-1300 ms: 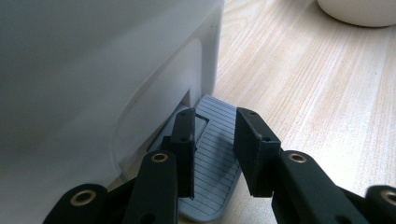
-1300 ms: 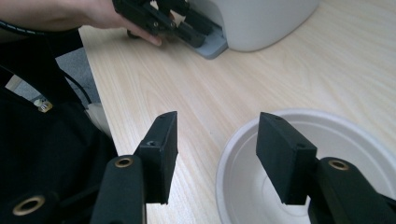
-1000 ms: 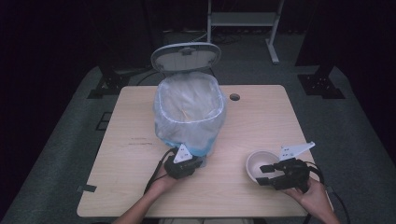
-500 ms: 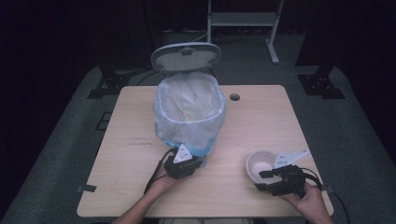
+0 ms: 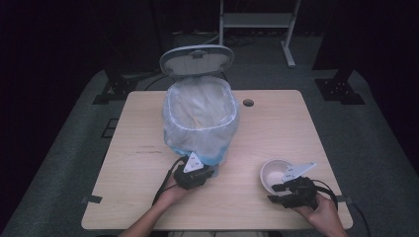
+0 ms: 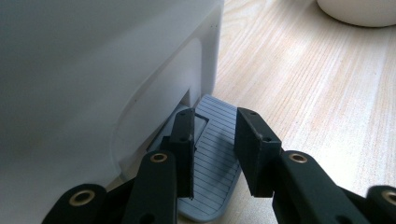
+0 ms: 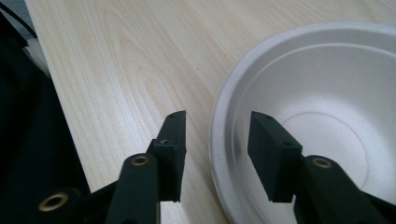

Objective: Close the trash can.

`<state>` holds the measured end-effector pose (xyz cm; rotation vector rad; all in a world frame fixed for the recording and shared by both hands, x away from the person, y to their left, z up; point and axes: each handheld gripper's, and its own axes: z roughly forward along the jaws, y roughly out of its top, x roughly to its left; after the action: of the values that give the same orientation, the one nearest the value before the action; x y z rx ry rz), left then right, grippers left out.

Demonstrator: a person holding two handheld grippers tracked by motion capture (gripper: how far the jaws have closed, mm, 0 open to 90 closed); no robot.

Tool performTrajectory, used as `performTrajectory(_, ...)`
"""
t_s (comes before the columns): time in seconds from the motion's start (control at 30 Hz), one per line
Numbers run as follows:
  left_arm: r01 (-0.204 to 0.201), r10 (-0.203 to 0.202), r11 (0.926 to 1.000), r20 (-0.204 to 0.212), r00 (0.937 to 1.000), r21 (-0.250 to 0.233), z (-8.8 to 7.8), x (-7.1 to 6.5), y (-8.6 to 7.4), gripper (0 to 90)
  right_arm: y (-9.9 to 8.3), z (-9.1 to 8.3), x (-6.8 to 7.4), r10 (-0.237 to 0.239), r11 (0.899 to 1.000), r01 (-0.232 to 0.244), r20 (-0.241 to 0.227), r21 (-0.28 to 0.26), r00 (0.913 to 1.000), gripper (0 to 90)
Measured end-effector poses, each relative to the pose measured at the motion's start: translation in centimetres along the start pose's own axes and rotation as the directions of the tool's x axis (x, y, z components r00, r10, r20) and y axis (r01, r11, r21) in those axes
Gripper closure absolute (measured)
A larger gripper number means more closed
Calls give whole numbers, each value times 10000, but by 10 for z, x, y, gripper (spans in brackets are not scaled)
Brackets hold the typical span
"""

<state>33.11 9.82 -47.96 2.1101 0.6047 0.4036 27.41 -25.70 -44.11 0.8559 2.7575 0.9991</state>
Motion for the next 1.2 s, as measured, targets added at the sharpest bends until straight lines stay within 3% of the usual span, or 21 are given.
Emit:
performTrajectory(0.23, -3, 3, 10000, 2, 10000, -1, 0, 0, 0, 688, 4, -1, 1, -229, 9997, 229, 88, 16, 9997, 722)
performTrajectory(0.5, 8, -8, 10000, 8, 10000, -7, 0, 0, 0, 687, 11, -7, 1, -394, 9991, 398, 271, -145, 9989, 763)
performTrajectory(0.77, 21, -21, 10000, 8, 10000, -19, 0, 0, 0, 687, 20, -27, -5, -112, 9973, 157, 618, -719, 9980, 819)
performTrajectory(1.0, 17, -17, 10000, 20, 10000, -18, 0, 0, 0, 686, 27, -37, -15, 388, 9952, -342, 489, -918, 9980, 827)
performTrajectory(1.2, 16, -16, 10000, 29, 10000, -13, 0, 0, 0, 686, 36, -45, -20, 530, 9917, -488, 320, -1187, 9981, 835)
